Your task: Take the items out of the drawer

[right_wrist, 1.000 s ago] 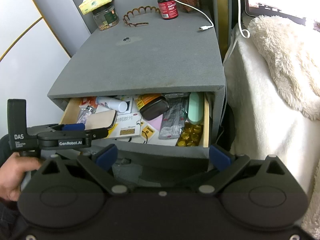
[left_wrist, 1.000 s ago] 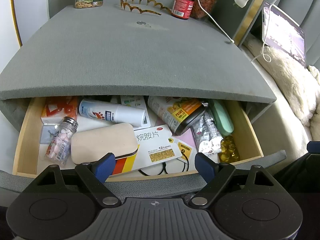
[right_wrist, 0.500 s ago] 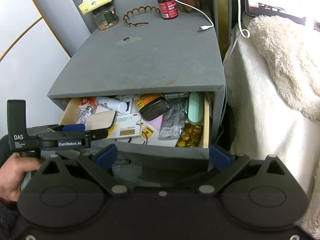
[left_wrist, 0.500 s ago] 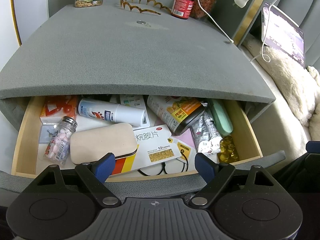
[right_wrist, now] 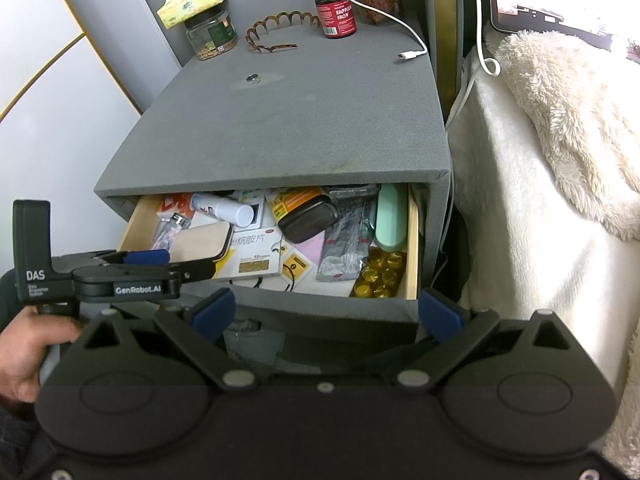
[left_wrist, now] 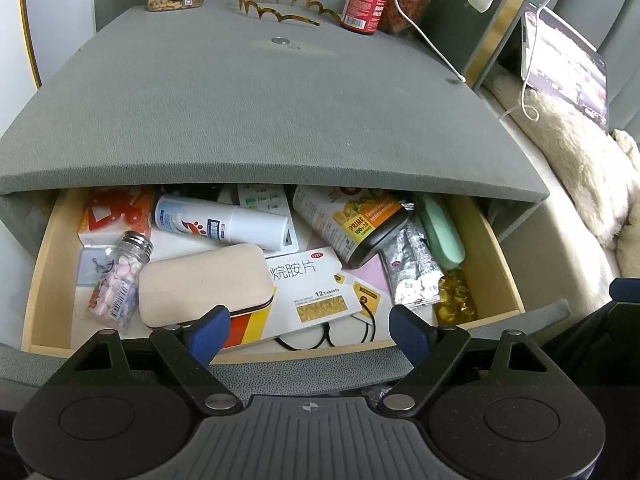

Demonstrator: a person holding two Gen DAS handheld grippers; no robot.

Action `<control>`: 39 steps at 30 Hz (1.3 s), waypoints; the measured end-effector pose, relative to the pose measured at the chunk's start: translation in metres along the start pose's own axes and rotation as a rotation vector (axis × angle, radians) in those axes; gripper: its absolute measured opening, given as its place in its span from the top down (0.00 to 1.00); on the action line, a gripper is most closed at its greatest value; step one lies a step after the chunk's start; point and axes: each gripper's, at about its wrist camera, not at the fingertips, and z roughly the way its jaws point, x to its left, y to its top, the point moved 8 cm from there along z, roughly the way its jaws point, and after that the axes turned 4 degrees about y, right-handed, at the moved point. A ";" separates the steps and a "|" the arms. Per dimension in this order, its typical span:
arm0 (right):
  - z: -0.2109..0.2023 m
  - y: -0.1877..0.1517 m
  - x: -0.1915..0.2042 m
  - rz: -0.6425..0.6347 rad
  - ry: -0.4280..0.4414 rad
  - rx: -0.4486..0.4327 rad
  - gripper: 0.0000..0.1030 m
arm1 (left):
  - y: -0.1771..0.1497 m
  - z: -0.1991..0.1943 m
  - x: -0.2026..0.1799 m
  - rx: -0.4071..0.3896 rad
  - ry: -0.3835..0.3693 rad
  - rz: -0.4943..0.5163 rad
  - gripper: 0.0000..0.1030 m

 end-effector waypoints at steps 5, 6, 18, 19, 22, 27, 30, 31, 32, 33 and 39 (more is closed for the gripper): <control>0.000 0.001 0.000 0.000 0.000 0.000 0.04 | 0.000 0.001 0.000 0.000 0.000 -0.001 0.20; 0.000 0.001 0.000 0.001 0.000 0.000 0.04 | 0.000 0.001 0.000 0.001 0.000 -0.001 0.20; 0.001 0.001 -0.001 0.000 0.001 0.000 0.04 | -0.003 0.001 0.001 0.001 0.000 -0.002 0.20; 0.001 0.001 -0.001 0.000 0.001 0.000 0.04 | -0.003 0.001 0.001 0.001 0.000 -0.002 0.20; 0.001 0.001 0.000 0.000 0.000 0.000 0.04 | -0.003 0.001 0.002 0.001 0.000 -0.001 0.20; 0.000 0.000 0.000 -0.001 -0.002 0.001 0.04 | -0.004 0.001 0.002 0.005 -0.002 0.002 0.20; 0.000 0.000 0.000 -0.001 -0.001 0.001 0.04 | -0.004 0.002 0.002 0.008 -0.004 0.005 0.20; 0.001 0.000 0.001 -0.001 -0.002 0.002 0.04 | -0.004 0.002 0.002 0.009 -0.004 0.006 0.20; 0.001 0.000 0.001 -0.003 -0.004 0.003 0.04 | -0.005 0.001 0.002 0.010 -0.005 0.006 0.20; 0.001 0.000 0.001 -0.004 -0.005 0.005 0.04 | -0.005 0.000 0.002 0.010 -0.005 0.005 0.20; 0.003 0.000 -0.001 -0.012 -0.017 0.013 0.04 | -0.008 -0.002 0.003 0.011 -0.008 0.005 0.20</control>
